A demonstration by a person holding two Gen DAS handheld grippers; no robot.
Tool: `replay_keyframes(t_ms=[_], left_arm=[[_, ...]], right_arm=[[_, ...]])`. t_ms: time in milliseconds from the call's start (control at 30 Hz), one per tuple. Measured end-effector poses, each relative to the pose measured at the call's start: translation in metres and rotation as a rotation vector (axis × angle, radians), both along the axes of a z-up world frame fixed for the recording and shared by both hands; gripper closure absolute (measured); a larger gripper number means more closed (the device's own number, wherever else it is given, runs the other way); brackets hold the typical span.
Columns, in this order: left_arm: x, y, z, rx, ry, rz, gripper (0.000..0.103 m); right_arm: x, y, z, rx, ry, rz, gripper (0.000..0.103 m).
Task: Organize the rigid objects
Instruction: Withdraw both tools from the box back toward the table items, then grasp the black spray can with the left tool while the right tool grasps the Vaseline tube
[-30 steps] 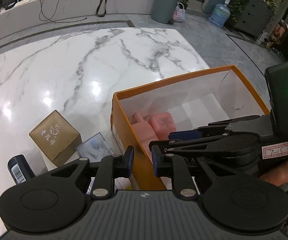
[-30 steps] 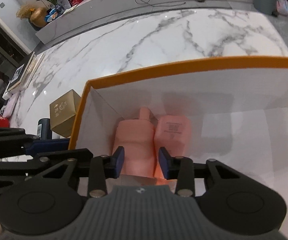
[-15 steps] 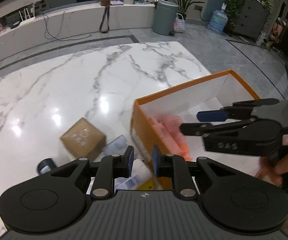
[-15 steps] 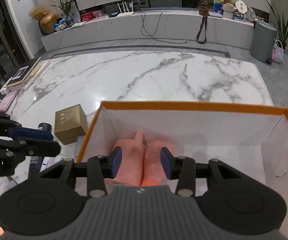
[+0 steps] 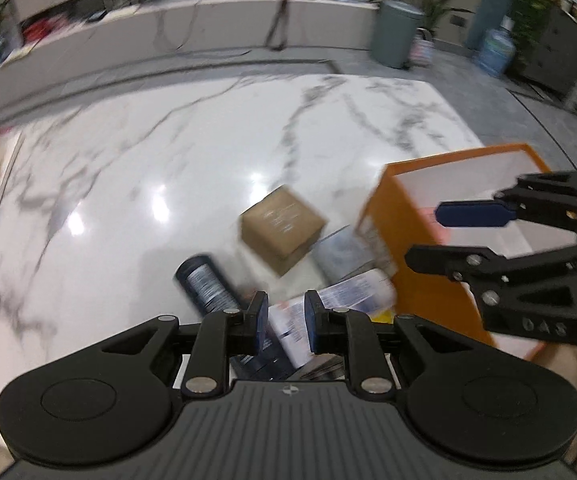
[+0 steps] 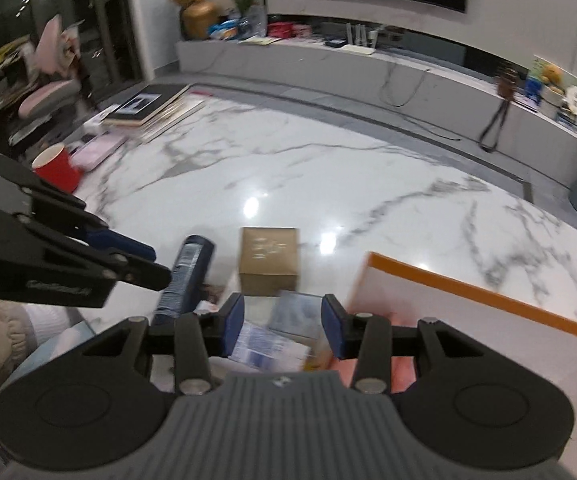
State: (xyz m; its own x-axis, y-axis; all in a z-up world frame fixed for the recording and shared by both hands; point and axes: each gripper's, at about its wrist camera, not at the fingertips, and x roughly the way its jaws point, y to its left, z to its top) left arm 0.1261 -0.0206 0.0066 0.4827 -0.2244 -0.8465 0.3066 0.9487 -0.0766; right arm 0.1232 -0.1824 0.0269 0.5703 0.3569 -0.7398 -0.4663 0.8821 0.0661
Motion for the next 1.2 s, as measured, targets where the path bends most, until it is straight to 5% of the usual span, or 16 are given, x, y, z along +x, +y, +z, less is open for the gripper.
replay_keyframes(t_ms=[467, 667, 800, 1067, 1200], left_arm=[[0.026, 0.046, -0.061, -0.101, 0.136, 0.221, 0.059], [0.033, 0.042, -0.073, -0.103, 0.154, 0.221, 0.055], [0.032, 0.039, -0.074, -0.097, 0.146, 0.205, 0.054], [0.028, 0.036, -0.079, -0.063, 0.19, 0.204, 0.054], [0.027, 0.036, -0.08, -0.061, 0.195, 0.199, 0.054]], right_arm=[[0.018, 0.071, -0.049, -0.17, 0.101, 0.162, 0.059], [0.024, 0.081, -0.067, -0.254, 0.148, 0.255, 0.058], [0.025, 0.084, -0.072, -0.31, 0.171, 0.321, 0.043], [0.032, 0.087, -0.089, -0.408, 0.191, 0.375, 0.033], [0.037, 0.085, -0.087, -0.379, 0.196, 0.34, 0.04]])
